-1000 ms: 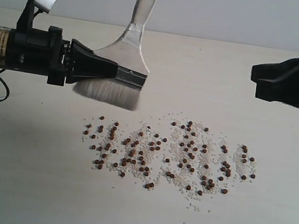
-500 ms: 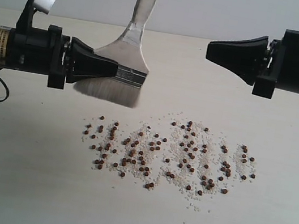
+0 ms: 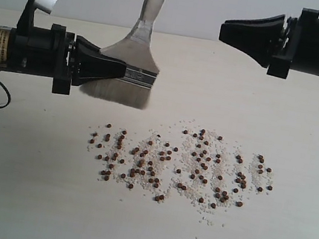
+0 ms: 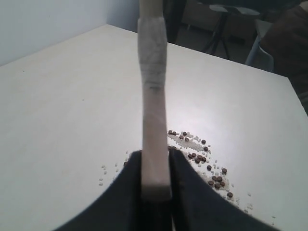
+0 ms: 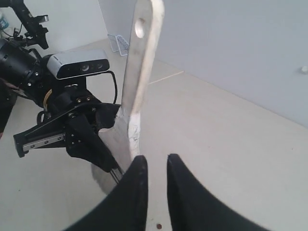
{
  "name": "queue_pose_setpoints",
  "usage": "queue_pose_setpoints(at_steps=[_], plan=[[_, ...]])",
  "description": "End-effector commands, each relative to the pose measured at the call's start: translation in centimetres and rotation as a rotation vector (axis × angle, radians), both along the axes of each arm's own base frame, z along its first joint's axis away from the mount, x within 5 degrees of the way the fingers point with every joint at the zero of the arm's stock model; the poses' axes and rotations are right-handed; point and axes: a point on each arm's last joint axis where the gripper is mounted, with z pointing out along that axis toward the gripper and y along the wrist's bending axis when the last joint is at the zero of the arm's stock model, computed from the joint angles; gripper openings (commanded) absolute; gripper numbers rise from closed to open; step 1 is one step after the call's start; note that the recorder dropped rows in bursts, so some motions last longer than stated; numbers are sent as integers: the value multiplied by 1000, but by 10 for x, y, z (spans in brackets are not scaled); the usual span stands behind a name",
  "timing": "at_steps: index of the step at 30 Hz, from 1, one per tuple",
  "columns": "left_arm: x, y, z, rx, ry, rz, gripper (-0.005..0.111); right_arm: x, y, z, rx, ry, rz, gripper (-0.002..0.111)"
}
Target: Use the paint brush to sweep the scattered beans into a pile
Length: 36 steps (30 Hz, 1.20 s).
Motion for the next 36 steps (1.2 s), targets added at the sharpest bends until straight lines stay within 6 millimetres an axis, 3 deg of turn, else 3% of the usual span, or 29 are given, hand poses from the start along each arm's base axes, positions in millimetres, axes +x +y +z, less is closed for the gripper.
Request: queue_pose_setpoints(at_steps=[1, 5, 8, 14, 19, 22, 31, 36], plan=[[2, 0, 6, -29, -23, 10, 0, 5, 3, 1, 11, -16, 13, 20], [3, 0, 7, -35, -30, 20, 0, 7, 13, -1, 31, 43, 37, 29], [3, 0, 7, -35, -30, 19, 0, 18, 25, -1, -14, 152, -50, 28], [1, 0, 5, -18, -30, -3, 0, 27, 52, 14, -38, 186, -94, 0], [1, 0, 5, -17, -36, -4, 0, 47, 55, 17, -107, 323, -453, 0], [1, 0, 5, -13, -54, -7, 0, 48, 60, 15, -148, 350, -599, 0], [2, 0, 5, -13, -76, -5, 0, 40, 114, 53, -99, 279, -623, 0], [2, 0, 5, -13, -76, -5, 0, 37, 126, 63, -75, 263, -617, 0]])
